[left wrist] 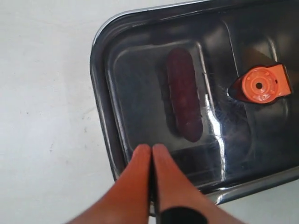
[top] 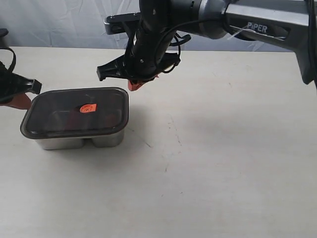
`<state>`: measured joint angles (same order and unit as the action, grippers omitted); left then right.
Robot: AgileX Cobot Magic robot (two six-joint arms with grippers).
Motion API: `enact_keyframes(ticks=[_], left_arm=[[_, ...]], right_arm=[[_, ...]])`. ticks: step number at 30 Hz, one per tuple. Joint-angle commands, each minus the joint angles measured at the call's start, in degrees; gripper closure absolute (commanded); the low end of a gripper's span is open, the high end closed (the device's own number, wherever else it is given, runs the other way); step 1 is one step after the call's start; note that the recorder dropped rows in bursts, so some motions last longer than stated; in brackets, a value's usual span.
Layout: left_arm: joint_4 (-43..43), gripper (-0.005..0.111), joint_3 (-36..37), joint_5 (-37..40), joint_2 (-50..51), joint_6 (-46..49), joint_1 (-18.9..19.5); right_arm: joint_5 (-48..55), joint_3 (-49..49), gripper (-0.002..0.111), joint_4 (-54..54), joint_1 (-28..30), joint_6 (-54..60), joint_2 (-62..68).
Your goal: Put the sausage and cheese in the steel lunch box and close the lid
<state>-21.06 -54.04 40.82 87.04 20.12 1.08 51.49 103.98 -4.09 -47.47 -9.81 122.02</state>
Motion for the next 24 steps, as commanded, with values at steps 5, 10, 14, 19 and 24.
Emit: enact_keyframes(ticks=[5,10,14,19,24], left_arm=[[-0.97,0.107,-0.27,1.18,1.86,0.29,0.01],[-0.97,0.107,-0.27,4.09,1.86,0.29,0.01],[-0.72,0.107,-0.27,4.21,1.86,0.29,0.01],[-0.72,0.107,-0.27,4.23,3.04,0.29,0.01],[-0.72,0.107,-0.27,4.23,6.27,0.29,0.01]], right_arm=[[1.65,0.36,0.109,-5.55,0.06,3.46,-0.25],[2.14,0.36,0.109,-6.62,0.06,4.14,1.16],[2.26,0.36,0.109,-8.02,-0.06,4.49,2.19],[1.93,0.36,0.109,-7.80,-1.17,5.16,2.68],[1.75,0.36,0.109,-7.94,-1.31,5.16,2.89]])
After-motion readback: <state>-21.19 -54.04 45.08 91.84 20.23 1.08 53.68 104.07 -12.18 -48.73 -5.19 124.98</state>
